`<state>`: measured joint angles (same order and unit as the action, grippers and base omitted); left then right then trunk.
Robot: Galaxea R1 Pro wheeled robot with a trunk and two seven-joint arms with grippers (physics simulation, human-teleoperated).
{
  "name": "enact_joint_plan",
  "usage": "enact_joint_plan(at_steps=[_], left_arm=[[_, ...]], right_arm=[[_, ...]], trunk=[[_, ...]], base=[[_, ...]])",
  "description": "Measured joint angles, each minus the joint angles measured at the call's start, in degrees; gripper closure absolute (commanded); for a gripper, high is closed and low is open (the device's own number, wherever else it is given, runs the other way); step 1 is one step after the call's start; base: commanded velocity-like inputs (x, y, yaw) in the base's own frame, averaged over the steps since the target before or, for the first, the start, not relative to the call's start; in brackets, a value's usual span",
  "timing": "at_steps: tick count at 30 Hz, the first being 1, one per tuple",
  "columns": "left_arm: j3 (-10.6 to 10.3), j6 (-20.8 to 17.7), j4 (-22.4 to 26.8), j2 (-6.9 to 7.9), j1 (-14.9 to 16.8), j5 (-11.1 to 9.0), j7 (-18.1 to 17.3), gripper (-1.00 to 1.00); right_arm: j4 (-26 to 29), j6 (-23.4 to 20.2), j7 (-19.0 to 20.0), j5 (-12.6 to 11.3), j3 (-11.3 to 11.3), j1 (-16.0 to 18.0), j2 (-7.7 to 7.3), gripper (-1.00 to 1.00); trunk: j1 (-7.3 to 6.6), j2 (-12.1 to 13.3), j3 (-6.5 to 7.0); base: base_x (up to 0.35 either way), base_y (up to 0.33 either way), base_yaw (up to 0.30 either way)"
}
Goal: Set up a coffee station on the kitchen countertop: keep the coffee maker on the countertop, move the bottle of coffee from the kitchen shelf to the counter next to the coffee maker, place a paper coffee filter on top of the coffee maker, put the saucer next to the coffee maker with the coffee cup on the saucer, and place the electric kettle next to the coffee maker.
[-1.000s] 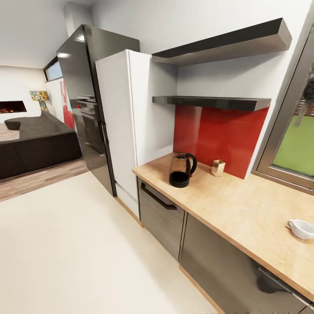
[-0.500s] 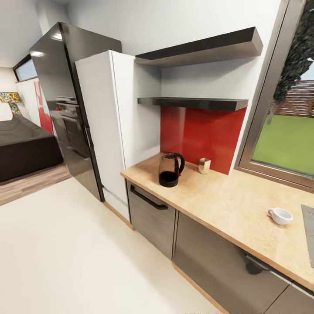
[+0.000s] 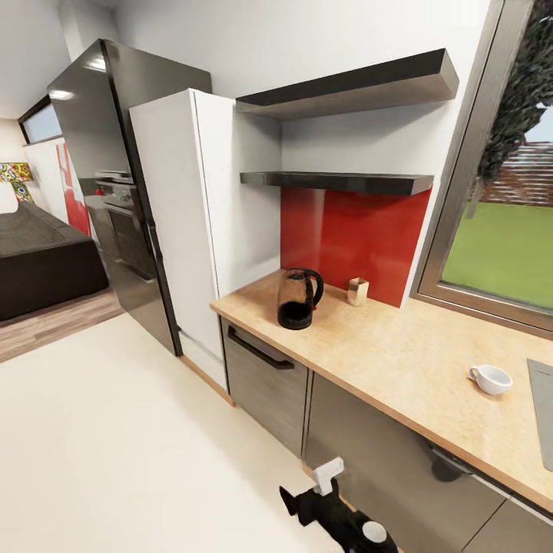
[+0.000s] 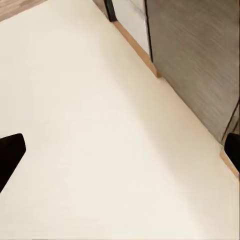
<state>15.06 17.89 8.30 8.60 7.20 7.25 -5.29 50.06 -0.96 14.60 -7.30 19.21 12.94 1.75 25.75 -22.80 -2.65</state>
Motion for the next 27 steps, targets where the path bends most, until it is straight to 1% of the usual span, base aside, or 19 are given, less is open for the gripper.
enact_joint_plan(at_steps=[1,3,5,6,8,12,13,14,15,17,18,19,22,25,26,27], left_arm=[[0.0,0.0,0.01,0.0,-0.12,-0.01,-0.01,-1.0],[0.02,0.01,0.01,0.04,-0.61,-0.01,0.03,-1.0],[0.05,0.01,0.01,0.03,-1.25,-0.01,0.05,-1.0],[0.03,0.01,0.01,0.02,-1.48,-0.01,0.06,-1.0],[0.0,0.01,0.01,0.02,-1.74,-0.01,0.01,-1.0],[0.05,-0.05,0.01,0.28,-2.09,-0.02,0.05,-1.0],[0.04,-0.06,-0.02,0.55,-2.18,-0.02,0.05,-1.0],[0.03,-0.07,-0.05,0.93,-2.33,-0.02,0.07,-1.0],[0.05,-0.07,-0.06,1.14,-2.39,-0.04,0.12,-1.0],[0.06,-0.22,-0.05,1.42,-2.46,-0.08,0.19,-1.0],[0.05,-0.29,-0.06,1.48,-2.48,-0.09,0.19,-1.0],[0.01,-0.36,-0.07,1.5,-2.52,-0.08,0.16,-1.0],[-0.19,-0.4,-0.07,1.5,-2.58,-0.01,0.09,-1.0],[-0.21,-0.35,-0.07,1.5,-2.65,0.04,0.04,-1.0],[-0.24,-0.35,-0.07,1.5,-2.66,0.05,0.02,-1.0],[-0.25,-0.35,-0.07,1.5,-2.67,0.05,0.0,-1.0]], right_arm=[[1.47,-0.12,-0.02,0.64,0.0,0.0,0.76,-1.0],[5.93,-1.51,-0.07,3.18,0.04,0.0,3.32,-1.0],[10.16,-4.36,-0.09,5.79,0.03,0.08,5.74,-1.0],[12.24,-5.99,-0.13,6.78,0.02,0.19,6.74,-1.0],[16.53,-8.68,-0.18,7.86,0.01,0.79,8.21,-1.0],[25.79,-11.93,-0.27,8.47,0.01,2.36,8.23,-1.0],[28.62,-13.23,-0.29,8.55,-0.02,2.61,8.23,-1.0],[31.94,-15.66,-0.31,8.59,-0.14,3.09,8.23,-1.0],[33.5,-17.42,-0.34,8.63,-0.26,3.77,8.23,-1.0],[34.98,-20.33,-0.6,8.73,-1.07,6.74,8.22,-1.0],[35.32,-21.43,-1.05,8.77,-2.29,8.72,8.22,-1.0],[35.53,-22.49,-1.68,8.82,-4.24,10.66,8.22,-1.0],[35.8,-25.56,-2.87,8.79,-12.37,14.58,8.21,-1.0],[35.95,-27.52,-3.04,8.71,-18.72,17.56,8.18,-1.0],[35.97,-27.73,-2.96,8.68,-19.83,17.99,7.31,-1.0],[35.98,-27.85,-2.72,8.64,-20.56,18.26,5.95,-1.0]], trunk=[[0.0,0.0,-0.01],[0.0,0.0,0.0],[0.0,0.0,0.0],[0.0,0.0,0.0],[0.0,0.0,0.0],[0.0,0.0,0.0],[0.0,0.0,0.0],[-0.01,0.0,0.0],[-0.01,0.0,0.0],[-0.01,0.01,0.0],[-0.02,0.01,0.0],[-0.02,0.01,0.0],[-0.01,0.01,0.0],[0.0,0.01,0.0],[0.0,0.01,0.0],[0.0,0.01,0.0]], base=[[0.0,0.0,0.0],[0.0,0.0,0.0],[0.0,0.0,0.0],[0.0,0.0,0.0],[0.0,0.0,0.0],[0.0,0.0,0.0],[0.021,0.0,0.0],[0.061,0.0,0.0],[0.1,0.0,0.0],[0.138,0.0,0.0],[0.156,0.0,0.0],[0.127,0.0,0.0],[0.055,0.0,0.0],[0.013,0.0,0.0],[0.004,0.0,0.0],[0.009,0.0,0.0]])
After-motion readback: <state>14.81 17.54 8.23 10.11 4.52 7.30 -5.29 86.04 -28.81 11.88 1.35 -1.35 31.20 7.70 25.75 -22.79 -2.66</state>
